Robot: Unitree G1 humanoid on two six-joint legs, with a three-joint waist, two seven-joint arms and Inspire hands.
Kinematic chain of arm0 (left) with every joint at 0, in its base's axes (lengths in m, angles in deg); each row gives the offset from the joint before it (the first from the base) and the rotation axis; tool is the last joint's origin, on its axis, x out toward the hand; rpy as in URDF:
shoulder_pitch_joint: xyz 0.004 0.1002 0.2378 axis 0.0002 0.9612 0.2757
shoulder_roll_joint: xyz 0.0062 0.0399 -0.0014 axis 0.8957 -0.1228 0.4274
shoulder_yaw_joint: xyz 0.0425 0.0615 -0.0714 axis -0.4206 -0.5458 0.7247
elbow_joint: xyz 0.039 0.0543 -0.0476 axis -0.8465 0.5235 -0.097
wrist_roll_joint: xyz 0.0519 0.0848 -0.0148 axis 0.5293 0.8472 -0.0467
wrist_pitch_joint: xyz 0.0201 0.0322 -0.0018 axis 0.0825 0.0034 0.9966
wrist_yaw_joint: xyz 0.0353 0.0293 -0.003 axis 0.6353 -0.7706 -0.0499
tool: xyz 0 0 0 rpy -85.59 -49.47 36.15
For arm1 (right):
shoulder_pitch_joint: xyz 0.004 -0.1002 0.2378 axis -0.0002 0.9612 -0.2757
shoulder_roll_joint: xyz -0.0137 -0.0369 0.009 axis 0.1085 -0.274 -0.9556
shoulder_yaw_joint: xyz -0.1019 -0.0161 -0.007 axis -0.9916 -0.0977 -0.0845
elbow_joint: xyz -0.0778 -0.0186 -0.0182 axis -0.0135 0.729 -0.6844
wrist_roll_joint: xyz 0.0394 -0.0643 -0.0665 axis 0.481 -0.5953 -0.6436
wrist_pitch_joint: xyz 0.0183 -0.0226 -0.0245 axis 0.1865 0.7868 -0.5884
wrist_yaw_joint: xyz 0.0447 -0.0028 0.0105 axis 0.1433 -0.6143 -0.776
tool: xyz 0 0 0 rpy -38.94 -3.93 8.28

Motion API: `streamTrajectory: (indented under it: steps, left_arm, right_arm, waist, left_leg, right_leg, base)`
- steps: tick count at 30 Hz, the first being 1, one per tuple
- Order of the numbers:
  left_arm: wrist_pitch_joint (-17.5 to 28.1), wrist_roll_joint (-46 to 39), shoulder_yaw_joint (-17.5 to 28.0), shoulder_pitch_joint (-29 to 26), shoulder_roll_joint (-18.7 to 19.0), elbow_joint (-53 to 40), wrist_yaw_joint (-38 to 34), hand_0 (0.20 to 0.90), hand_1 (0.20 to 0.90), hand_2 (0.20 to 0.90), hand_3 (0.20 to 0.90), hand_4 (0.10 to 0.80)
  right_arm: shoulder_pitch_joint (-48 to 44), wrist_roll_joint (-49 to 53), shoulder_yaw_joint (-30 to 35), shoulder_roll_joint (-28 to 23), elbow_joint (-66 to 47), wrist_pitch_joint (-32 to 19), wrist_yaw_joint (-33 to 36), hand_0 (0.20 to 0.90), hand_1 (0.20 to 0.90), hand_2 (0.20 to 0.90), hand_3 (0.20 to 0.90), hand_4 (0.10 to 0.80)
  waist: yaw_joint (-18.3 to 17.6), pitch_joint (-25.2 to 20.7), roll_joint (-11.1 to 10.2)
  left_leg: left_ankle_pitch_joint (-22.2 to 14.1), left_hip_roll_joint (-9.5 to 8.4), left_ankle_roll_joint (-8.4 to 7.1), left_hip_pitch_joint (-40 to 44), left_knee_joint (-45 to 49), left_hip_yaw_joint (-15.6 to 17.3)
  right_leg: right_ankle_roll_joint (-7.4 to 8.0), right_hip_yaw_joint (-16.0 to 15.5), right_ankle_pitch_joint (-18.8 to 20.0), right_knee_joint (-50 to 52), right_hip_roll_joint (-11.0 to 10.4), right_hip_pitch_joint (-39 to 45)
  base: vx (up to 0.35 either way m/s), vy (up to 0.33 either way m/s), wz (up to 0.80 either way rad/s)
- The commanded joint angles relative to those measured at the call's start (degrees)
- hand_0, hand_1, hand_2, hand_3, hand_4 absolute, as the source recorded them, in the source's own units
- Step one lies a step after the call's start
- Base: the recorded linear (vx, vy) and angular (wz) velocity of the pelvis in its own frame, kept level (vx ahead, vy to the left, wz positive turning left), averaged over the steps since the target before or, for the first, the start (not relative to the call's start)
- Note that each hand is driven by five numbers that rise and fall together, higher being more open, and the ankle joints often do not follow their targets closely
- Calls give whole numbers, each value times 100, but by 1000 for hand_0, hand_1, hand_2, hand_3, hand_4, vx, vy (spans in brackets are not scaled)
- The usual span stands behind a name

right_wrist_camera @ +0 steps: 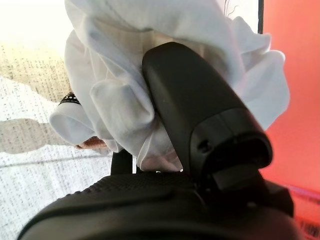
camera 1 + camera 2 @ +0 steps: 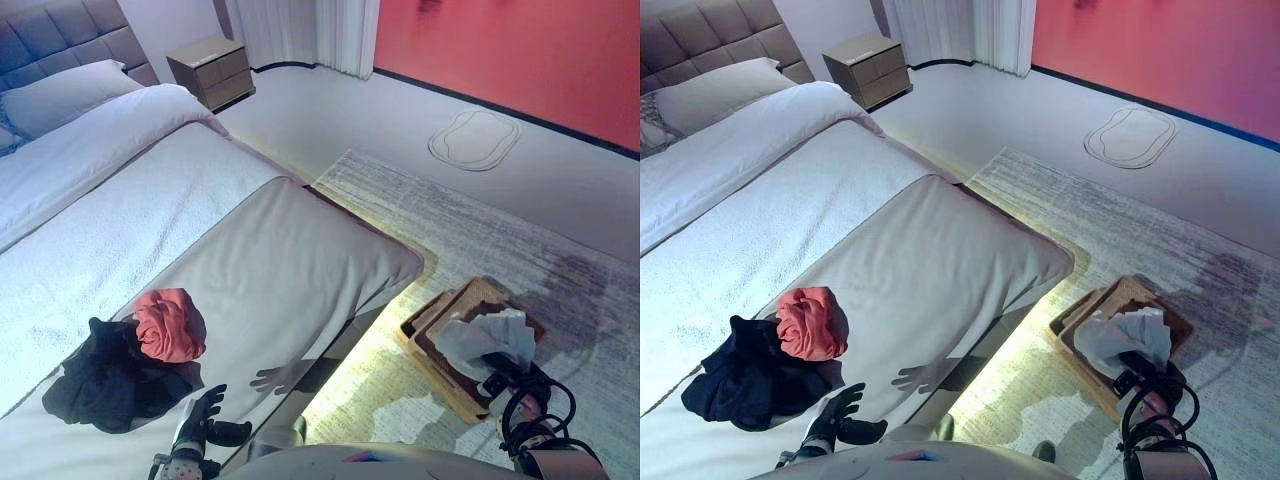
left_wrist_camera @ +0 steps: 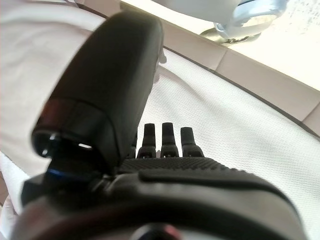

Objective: Pick up the clothes from the bed and place them into the basket

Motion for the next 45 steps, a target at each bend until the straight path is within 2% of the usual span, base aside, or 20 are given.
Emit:
streamTrajectory:
  steps: [1,7,8,22,40,45]
  left_arm:
    - [357,36,-89,-301,303,-7,-62,900,900,900,900,800]
    - [317,17,-92,-288,316,-37,4,900,900,900,900,800]
    - [280,-3,-88,-283,317,-42,49,900,900,900,900,800]
    - [176,-144,-81,-182,322,27,284,900,900,900,900,800]
    - [152,-120,-92,-232,297,-69,233,900,900,900,900,800]
    - [88,-185,-90,-298,271,-108,211,900,900,900,900,800]
  right_arm:
    - [-469,-221,175,-715,-359,-442,-15,300,300,300,200,100]
    - [-558,-227,191,-810,-432,-376,4,300,300,300,200,100]
    - [-568,-240,198,-824,-441,-350,53,900,900,900,900,800]
    - [-711,-247,315,-999,-445,-259,61,900,900,900,900,800]
    - [-512,-206,142,-665,-355,-243,-145,900,900,900,900,800]
    - [-447,-456,-104,-490,-292,-168,-565,900,900,900,900,800]
  waist:
    - [189,-2,-91]
    - [208,13,-82]
    - [206,9,-82]
    - [220,-21,-44]
    - [181,-43,-73]
    - [195,-73,-98]
  left_leg:
    - [91,-184,8,-350,52,-168]
    - [81,-200,15,-326,34,-201]
    - [81,-203,17,-320,26,-197]
    - [88,-223,17,-294,-46,-201]
    - [96,-191,-10,-274,-103,-153]
    - [128,-154,-39,-288,-112,-146]
  right_leg:
    - [186,-353,-466,501,-72,367]
    - [184,-381,-482,529,-81,368]
    - [186,-384,-484,534,-85,365]
    - [200,-420,-494,534,-91,353]
    - [195,-434,-471,460,-44,345]
    - [166,-452,-482,442,2,355]
  base:
    - [32,1,3]
    - [36,-3,4]
    - [49,1,1]
    - [13,1,0]
    - [-28,2,0]
    - [-82,-8,2]
